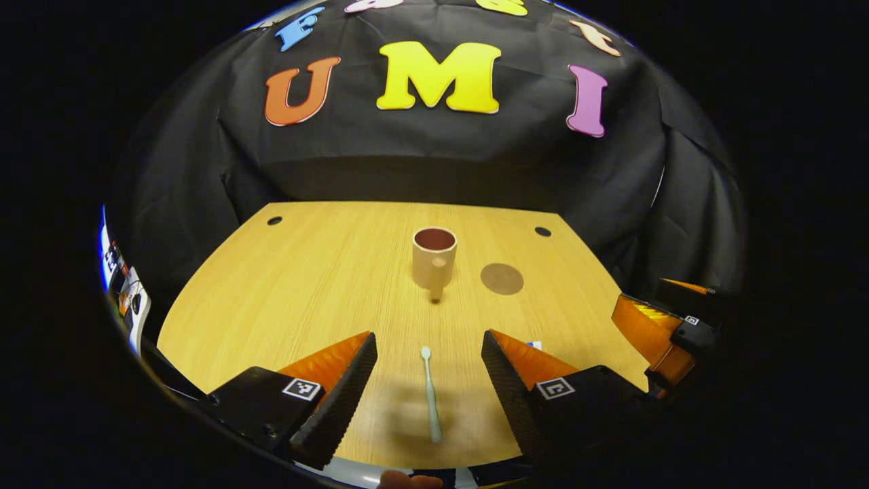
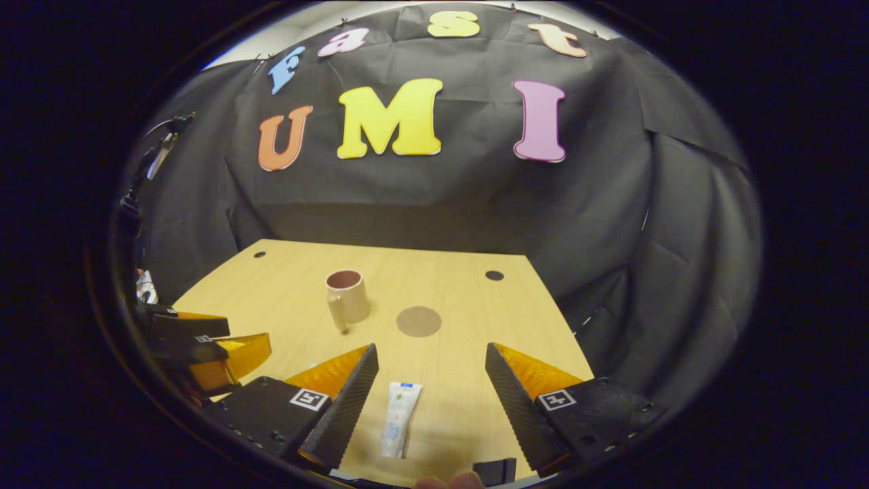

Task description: Put the toothbrush and toothpaste on the desktop into the cup, then pick up the cup and place it on the coaster on the desktop.

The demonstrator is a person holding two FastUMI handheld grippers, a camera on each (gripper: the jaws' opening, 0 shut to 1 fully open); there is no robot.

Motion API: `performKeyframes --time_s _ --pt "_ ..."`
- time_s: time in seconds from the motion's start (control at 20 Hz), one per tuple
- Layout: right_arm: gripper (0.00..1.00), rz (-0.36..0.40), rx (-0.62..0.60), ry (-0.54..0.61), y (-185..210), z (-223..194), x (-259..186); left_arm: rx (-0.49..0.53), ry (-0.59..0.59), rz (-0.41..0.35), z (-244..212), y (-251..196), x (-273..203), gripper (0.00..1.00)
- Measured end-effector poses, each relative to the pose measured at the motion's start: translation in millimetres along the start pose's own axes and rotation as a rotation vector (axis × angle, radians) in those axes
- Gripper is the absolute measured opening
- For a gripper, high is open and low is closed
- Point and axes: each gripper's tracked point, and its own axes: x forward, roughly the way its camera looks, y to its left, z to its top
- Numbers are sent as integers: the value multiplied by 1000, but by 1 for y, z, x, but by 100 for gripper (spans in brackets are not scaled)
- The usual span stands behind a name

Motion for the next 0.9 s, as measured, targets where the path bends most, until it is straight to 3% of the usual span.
performKeyframes --time_s 0.25,0.55,0.75,0.8,0.9 --pt "96 39 -21 153 9 -47 26 3 110 -9 -40 -4 27 99" --pt "96 31 -4 260 7 -80 45 -26 198 22 -73 5 60 100" --pt "96 28 -14 286 7 -92 48 -11 196 23 -84 4 72 91" --pt "96 29 -15 286 7 -93 47 -10 181 24 -85 3 76 94" --pt "96 23 -20 280 4 -94 44 -5 160 24 -86 0 81 84"
